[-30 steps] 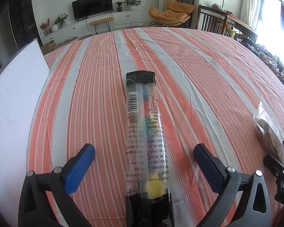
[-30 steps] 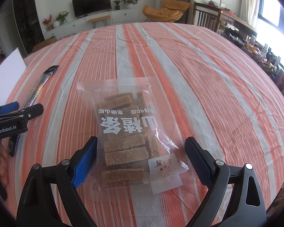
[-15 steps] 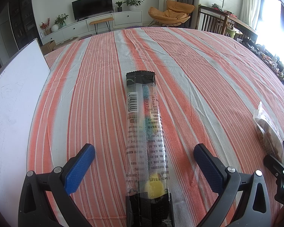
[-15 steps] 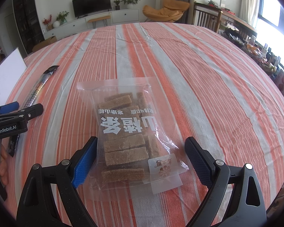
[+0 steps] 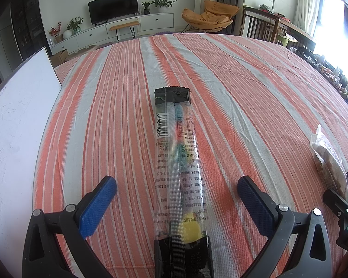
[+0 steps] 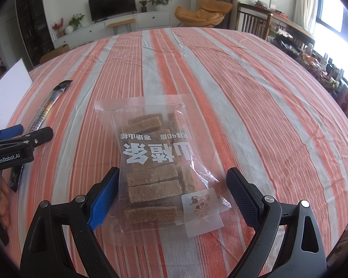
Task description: Organize snacks
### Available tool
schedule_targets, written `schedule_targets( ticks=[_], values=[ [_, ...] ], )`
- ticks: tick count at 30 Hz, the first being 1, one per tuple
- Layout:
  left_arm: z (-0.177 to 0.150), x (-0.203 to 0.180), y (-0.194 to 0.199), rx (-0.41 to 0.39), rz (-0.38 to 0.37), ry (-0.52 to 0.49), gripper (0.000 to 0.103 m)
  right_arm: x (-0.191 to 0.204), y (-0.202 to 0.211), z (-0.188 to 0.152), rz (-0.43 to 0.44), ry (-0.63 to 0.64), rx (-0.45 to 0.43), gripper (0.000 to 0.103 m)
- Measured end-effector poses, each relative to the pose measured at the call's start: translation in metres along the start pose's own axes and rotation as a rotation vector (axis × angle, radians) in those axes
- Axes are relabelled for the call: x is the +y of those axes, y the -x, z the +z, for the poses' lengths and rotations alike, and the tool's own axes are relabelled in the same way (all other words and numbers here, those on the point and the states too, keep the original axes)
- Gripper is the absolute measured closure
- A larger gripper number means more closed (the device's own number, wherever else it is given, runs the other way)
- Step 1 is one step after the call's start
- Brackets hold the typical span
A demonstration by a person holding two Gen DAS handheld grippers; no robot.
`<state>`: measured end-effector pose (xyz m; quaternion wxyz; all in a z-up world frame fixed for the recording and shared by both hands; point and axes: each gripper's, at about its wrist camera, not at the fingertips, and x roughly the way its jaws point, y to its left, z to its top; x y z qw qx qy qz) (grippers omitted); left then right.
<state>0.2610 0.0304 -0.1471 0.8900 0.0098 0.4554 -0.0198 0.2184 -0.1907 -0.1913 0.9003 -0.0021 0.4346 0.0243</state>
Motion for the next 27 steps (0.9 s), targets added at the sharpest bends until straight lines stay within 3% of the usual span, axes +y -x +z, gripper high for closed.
schedule_targets(
  ticks=[23, 27],
  values=[
    [0.002, 0.001, -0.002, 0.010, -0.006, -0.002, 0.000, 0.000, 0.003, -0.001, 0.002, 0.002, 0.009, 0.009],
    [0.011, 0.001, -0.006, 0.102, -0.030, -0.041, 0.000, 0.001, 0.002, 0.012, 0.018, 0.066, 0.199, 0.011]
  ],
)
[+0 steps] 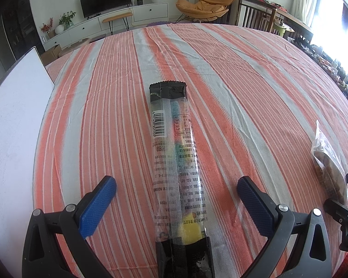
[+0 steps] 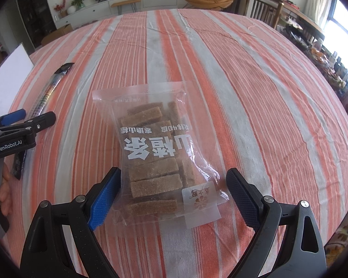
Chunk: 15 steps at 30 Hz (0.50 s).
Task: Organize snacks
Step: 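Lift the sugar-block bag with the right tool while the left tool lifts the tube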
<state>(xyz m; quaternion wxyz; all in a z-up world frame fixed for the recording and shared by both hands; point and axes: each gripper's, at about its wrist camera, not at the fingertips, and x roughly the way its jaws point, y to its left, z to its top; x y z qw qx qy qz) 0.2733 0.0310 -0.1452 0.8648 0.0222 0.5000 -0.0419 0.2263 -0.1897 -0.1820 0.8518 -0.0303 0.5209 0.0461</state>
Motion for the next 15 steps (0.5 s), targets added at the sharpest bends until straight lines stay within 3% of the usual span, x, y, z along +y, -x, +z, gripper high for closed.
schedule_targets(
  ticks=[2, 4, 5, 6, 8, 9, 10, 15],
  values=[
    [0.004, -0.001, -0.001, 0.052, -0.010, -0.017, 0.000, -0.003, -0.002, 0.004, 0.011, 0.023, 0.090, 0.011],
    [0.005, -0.003, -0.001, 0.090, -0.017, -0.036, 0.001, -0.006, -0.003, 0.006, 0.028, 0.037, 0.125, 0.010],
    [0.005, -0.005, 0.002, 0.084, -0.019, -0.039, 0.011, -0.007, -0.004, 0.006, 0.040, 0.043, 0.121, 0.011],
    [0.004, -0.006, 0.008, 0.062, -0.020, -0.044, 0.036, -0.009, -0.002, 0.005, 0.042, 0.048, 0.104, 0.015],
    [0.005, -0.008, 0.015, 0.045, -0.013, -0.059, 0.077, -0.013, 0.003, 0.003, 0.057, 0.054, 0.067, 0.032],
    [0.006, -0.006, 0.015, 0.058, -0.021, -0.053, 0.084, -0.015, 0.008, 0.002, 0.090, 0.043, 0.057, 0.046],
    [0.006, -0.005, 0.017, 0.059, -0.031, -0.041, 0.089, -0.018, 0.014, 0.002, 0.106, 0.019, 0.048, 0.053],
    [-0.005, 0.000, 0.049, 0.003, -0.133, 0.044, 0.090, -0.031, 0.030, -0.009, 0.194, -0.115, 0.025, 0.056]
  ],
)
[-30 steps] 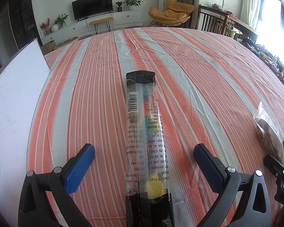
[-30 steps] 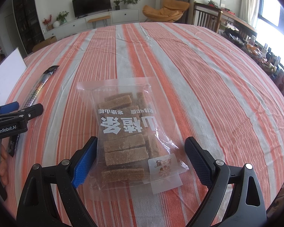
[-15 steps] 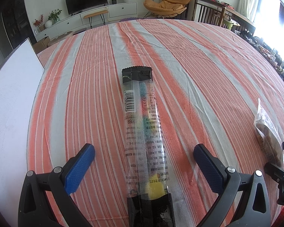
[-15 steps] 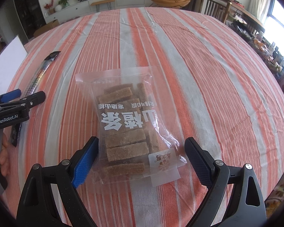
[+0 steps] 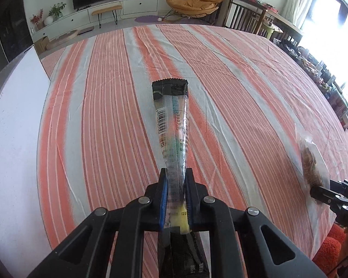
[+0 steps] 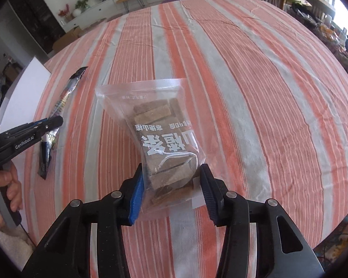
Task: Organize snacks
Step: 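Lift the sugar-block bag with the right tool while the left tool lifts the tube, then carry the tube and sugar-block bag into the box and open both tools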
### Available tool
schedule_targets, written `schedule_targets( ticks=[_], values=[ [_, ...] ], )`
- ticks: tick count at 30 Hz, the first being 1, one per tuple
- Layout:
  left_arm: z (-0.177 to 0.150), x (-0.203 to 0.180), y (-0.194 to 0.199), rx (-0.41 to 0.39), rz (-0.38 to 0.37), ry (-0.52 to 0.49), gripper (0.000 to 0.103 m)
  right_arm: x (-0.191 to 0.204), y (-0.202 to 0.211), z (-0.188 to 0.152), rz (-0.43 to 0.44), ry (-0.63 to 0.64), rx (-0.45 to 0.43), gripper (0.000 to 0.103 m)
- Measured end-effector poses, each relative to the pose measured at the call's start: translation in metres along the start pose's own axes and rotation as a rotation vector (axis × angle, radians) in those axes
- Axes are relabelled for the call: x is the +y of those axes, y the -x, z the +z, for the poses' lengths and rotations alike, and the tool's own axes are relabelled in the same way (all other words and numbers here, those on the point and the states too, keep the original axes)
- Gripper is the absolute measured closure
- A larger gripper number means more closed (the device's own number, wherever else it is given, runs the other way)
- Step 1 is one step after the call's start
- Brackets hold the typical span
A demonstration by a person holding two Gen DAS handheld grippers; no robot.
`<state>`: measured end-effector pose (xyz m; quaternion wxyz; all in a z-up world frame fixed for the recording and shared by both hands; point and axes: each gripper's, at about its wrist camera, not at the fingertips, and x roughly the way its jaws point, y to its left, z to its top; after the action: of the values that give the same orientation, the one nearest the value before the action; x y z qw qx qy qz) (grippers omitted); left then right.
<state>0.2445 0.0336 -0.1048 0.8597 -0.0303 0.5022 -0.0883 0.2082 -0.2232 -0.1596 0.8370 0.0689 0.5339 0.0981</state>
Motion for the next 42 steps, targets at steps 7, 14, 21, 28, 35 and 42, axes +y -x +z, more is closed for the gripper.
schedule_targets(
  ticks=[7, 14, 21, 28, 35, 42],
  values=[
    [-0.017, -0.003, 0.069, -0.119, -0.150, 0.082, 0.090, -0.009, 0.039, -0.018, 0.175, -0.127, -0.083, 0.056],
    [-0.033, -0.005, 0.142, -0.230, -0.243, 0.075, 0.090, 0.003, 0.072, -0.021, 0.273, -0.156, -0.137, 0.056],
    [-0.043, 0.014, 0.209, -0.329, -0.279, 0.065, 0.090, 0.042, 0.089, -0.016, 0.358, -0.113, -0.151, 0.056],
    [-0.059, 0.061, 0.258, -0.399, -0.229, 0.093, 0.090, 0.092, 0.112, -0.012, 0.419, -0.019, -0.168, 0.056],
    [-0.081, 0.133, 0.290, -0.446, -0.139, 0.209, 0.090, 0.141, 0.137, -0.001, 0.491, 0.060, -0.177, 0.056],
    [-0.116, 0.204, 0.293, -0.451, -0.044, 0.358, 0.090, 0.241, 0.138, 0.014, 0.640, 0.201, -0.098, 0.056]
  ],
)
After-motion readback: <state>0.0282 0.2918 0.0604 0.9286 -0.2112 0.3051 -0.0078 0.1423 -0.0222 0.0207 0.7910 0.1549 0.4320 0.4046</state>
